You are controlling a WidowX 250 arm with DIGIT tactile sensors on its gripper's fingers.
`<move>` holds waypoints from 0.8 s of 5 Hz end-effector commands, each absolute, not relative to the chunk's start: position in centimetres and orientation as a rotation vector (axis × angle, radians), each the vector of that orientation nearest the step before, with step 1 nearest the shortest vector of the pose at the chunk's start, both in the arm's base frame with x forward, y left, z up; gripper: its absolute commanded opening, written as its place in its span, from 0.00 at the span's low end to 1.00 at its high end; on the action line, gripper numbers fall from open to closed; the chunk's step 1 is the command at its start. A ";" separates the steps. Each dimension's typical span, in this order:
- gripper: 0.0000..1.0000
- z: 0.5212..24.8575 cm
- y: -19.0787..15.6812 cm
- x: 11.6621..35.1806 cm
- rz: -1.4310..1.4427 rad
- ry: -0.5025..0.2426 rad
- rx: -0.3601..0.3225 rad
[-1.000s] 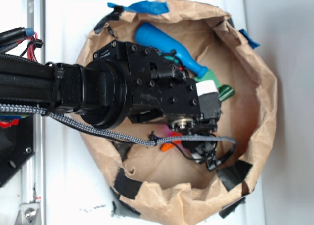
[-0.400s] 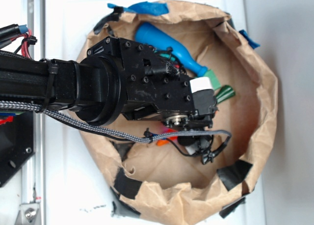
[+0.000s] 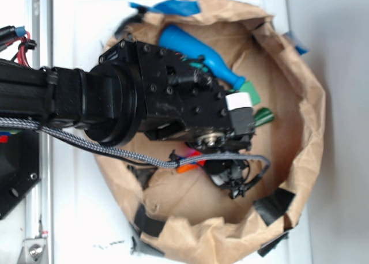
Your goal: Grab the carrot.
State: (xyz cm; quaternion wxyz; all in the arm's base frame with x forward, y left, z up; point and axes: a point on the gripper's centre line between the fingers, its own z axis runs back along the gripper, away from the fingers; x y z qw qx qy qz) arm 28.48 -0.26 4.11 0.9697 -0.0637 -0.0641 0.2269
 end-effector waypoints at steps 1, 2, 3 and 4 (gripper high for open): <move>0.00 15.0 2.4 28.2 0.065 -0.208 -0.110; 0.00 18.8 3.7 26.8 -0.046 -0.272 -0.072; 0.00 20.2 5.1 26.7 -0.050 -0.235 -0.039; 0.00 19.8 5.5 26.3 -0.062 -0.212 -0.004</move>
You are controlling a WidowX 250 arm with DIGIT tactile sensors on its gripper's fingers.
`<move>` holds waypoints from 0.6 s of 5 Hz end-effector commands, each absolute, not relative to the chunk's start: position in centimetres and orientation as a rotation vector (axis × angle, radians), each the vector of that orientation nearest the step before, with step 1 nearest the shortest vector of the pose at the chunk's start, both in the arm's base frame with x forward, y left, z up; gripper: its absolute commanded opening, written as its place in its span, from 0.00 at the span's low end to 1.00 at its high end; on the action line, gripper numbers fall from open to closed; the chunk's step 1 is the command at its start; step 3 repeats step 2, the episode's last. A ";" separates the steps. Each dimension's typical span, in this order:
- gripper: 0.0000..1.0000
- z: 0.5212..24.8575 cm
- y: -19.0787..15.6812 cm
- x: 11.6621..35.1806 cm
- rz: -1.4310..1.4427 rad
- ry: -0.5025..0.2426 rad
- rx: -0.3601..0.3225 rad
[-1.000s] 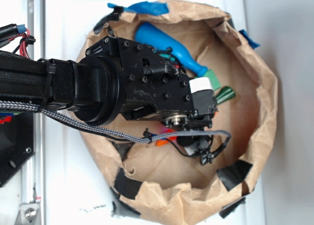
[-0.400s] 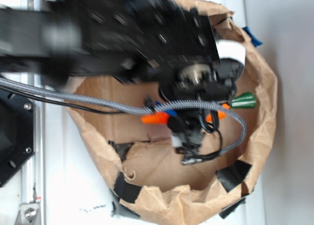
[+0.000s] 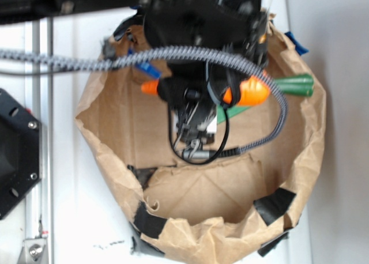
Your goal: Grab the carrot.
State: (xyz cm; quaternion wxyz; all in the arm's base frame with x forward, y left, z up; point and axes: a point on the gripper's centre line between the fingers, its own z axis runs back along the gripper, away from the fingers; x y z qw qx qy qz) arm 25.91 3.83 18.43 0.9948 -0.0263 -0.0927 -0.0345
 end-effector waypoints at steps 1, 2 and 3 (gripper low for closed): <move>0.00 19.5 5.3 25.8 -0.064 -0.223 -0.010; 0.00 19.3 5.0 25.5 -0.064 -0.221 -0.009; 0.00 19.3 5.0 25.5 -0.064 -0.221 -0.009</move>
